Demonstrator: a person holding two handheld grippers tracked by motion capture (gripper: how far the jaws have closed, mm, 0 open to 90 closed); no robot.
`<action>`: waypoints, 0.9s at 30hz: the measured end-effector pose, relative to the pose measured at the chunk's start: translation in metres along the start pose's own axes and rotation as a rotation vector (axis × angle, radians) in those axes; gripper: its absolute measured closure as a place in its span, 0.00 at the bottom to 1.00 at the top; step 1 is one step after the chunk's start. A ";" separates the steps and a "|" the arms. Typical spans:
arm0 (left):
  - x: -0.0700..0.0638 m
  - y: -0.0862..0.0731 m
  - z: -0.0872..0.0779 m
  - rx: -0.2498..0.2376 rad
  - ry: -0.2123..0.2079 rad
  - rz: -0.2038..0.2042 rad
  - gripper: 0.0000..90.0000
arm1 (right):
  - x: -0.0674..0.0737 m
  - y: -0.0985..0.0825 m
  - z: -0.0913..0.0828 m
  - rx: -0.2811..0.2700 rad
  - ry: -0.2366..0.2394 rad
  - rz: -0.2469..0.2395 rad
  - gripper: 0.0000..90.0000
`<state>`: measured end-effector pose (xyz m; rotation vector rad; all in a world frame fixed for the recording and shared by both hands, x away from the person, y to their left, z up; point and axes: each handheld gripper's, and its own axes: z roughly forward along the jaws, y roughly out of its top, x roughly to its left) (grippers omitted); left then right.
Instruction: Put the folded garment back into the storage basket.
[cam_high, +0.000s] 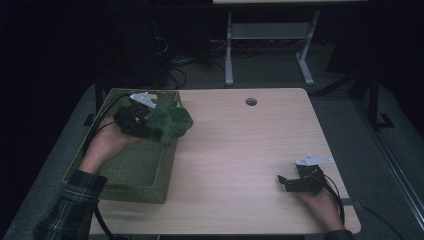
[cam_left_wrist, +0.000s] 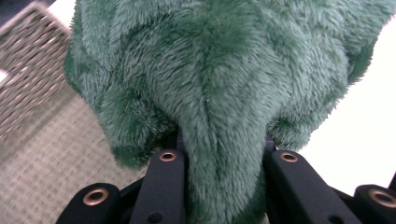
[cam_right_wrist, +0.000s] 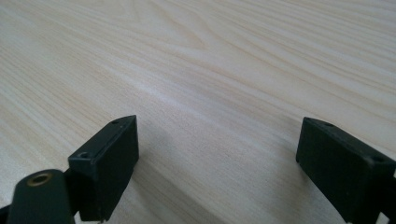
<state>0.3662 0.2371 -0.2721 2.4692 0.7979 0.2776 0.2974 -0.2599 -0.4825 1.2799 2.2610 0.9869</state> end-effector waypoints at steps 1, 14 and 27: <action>0.003 -0.003 -0.001 0.002 0.007 -0.008 0.82 | 0.000 0.000 0.000 0.000 0.000 0.000 0.14; 0.031 -0.046 -0.008 0.023 0.100 -0.120 0.82 | 0.000 0.000 0.000 0.000 0.000 0.000 0.14; 0.046 -0.082 0.023 0.102 0.154 -0.190 0.82 | 0.000 0.000 0.000 0.000 0.000 0.000 0.14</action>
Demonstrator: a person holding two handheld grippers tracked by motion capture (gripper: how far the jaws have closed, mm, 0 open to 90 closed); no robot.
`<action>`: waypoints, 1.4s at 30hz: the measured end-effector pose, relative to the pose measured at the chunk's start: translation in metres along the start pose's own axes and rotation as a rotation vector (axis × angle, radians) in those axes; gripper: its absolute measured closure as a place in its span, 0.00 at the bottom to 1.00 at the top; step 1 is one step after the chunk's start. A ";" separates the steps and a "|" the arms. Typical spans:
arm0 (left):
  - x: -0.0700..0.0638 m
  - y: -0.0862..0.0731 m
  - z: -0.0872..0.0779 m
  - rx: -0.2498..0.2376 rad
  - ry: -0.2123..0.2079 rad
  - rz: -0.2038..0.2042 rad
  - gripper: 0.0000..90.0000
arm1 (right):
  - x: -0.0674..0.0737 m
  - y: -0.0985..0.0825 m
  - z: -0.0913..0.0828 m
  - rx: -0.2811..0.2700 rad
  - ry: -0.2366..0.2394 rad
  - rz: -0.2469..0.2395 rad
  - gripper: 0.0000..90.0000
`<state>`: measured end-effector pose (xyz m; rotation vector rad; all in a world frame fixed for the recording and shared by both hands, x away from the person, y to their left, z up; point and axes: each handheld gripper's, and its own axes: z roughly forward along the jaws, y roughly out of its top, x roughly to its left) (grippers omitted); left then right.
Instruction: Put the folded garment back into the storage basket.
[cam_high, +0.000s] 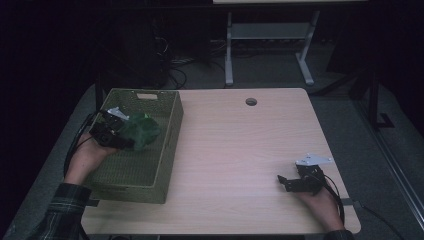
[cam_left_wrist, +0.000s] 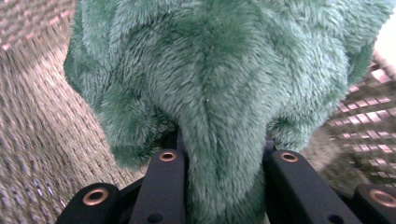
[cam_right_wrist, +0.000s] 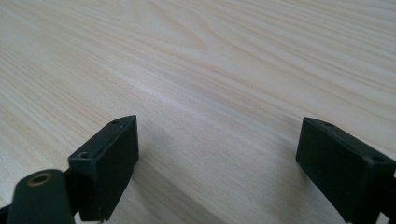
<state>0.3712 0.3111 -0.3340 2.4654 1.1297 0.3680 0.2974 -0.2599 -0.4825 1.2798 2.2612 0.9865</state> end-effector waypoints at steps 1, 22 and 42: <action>0.000 -0.002 0.006 0.009 -0.003 -0.005 0.82 | 0.000 0.000 0.000 0.000 0.000 0.000 0.14; -0.006 -0.023 0.071 0.119 -0.031 -0.004 0.77 | 0.000 0.000 0.000 0.000 0.000 0.002 0.14; -0.008 -0.026 0.073 0.064 -0.009 0.015 0.23 | 0.000 0.000 0.000 -0.001 0.000 0.002 0.14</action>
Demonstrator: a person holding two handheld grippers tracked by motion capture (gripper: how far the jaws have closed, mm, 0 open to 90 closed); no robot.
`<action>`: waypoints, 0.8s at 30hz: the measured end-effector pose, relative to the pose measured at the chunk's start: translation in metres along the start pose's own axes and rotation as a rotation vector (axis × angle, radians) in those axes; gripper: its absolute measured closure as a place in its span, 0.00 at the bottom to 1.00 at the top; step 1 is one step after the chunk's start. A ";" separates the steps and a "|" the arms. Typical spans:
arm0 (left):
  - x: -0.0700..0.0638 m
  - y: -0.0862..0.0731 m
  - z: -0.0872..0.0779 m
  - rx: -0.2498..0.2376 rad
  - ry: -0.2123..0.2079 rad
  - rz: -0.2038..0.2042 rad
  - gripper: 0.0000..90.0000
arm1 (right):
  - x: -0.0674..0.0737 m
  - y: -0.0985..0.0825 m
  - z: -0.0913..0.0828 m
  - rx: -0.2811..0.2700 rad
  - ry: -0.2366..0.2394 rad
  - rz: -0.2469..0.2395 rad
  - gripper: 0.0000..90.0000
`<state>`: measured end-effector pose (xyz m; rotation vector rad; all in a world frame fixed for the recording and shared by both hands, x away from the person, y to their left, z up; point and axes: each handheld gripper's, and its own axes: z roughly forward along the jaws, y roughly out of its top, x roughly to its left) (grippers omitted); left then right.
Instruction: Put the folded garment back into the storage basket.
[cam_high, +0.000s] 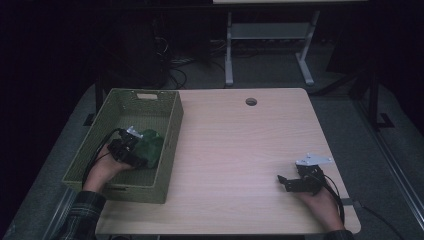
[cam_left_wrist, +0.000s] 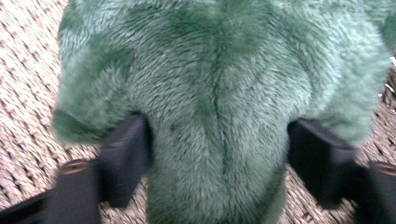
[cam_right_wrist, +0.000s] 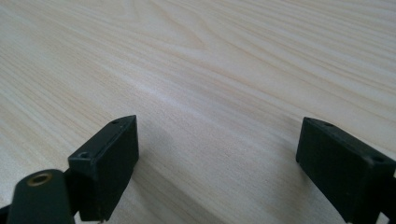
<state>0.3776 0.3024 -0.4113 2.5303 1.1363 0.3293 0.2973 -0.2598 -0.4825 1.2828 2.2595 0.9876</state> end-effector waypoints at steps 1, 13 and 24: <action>0.000 0.000 0.000 0.000 0.000 0.000 0.18 | 0.000 0.000 0.000 0.000 0.000 0.000 0.14; 0.005 -0.001 -0.026 -0.054 -0.024 -0.020 0.15 | 0.000 0.000 0.000 0.000 0.000 -0.001 0.14; 0.005 0.012 -0.056 -0.134 -0.032 -0.031 0.15 | 0.000 0.000 0.000 0.001 0.000 -0.002 0.14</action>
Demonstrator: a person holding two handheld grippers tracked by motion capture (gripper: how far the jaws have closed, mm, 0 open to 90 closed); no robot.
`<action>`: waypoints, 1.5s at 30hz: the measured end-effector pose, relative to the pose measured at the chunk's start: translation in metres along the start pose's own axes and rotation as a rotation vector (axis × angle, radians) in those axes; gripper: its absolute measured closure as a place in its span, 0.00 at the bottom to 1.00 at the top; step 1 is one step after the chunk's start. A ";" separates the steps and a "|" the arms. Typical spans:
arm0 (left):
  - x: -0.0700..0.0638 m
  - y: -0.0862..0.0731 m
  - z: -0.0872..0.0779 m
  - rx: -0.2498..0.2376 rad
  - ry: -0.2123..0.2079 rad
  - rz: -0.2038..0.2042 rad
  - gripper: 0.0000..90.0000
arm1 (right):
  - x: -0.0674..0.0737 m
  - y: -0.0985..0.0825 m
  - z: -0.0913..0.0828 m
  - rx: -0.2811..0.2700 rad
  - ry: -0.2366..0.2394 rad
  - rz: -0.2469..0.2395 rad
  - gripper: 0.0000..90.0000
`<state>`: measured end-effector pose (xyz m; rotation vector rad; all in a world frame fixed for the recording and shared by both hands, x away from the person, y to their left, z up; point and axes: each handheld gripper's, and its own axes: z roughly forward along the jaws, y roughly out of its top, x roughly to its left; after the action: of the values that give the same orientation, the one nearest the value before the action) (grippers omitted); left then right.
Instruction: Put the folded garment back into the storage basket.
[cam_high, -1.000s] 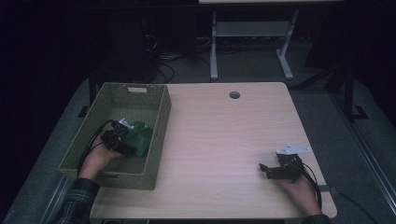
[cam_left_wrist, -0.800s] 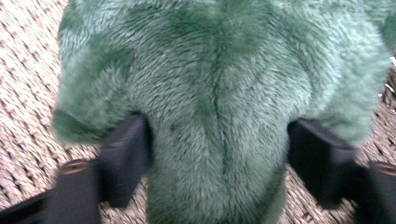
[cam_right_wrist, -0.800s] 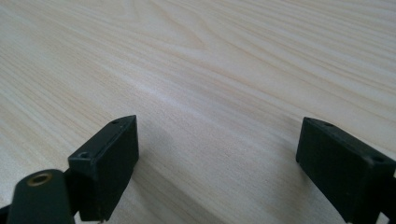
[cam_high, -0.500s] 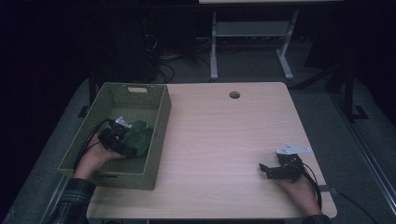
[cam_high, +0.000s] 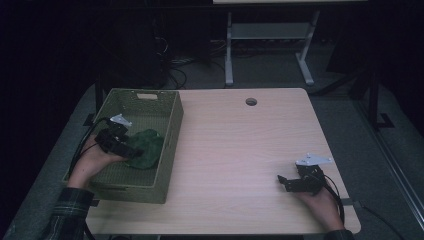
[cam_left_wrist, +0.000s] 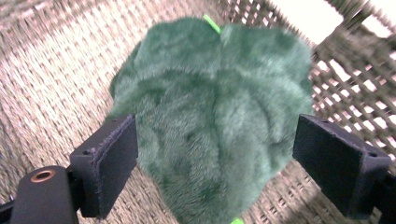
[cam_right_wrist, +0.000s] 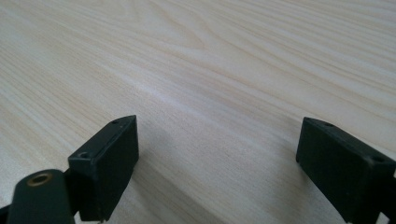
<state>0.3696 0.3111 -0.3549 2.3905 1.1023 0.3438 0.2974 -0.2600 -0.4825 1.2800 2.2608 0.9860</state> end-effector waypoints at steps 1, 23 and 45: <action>0.000 0.001 -0.001 -0.006 -0.002 -0.001 0.15 | 0.000 0.000 0.000 0.000 0.000 -0.001 0.14; -0.053 0.043 -0.024 -0.228 -0.047 0.022 0.16 | 0.001 0.000 -0.001 0.004 -0.007 0.006 0.13; -0.131 0.087 0.026 -0.307 -0.163 0.087 0.16 | 0.001 0.000 0.000 0.006 -0.006 0.003 0.12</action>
<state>0.3522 0.1538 -0.3352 2.1537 0.8104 0.3156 0.2965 -0.2598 -0.4825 1.2876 2.2591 0.9764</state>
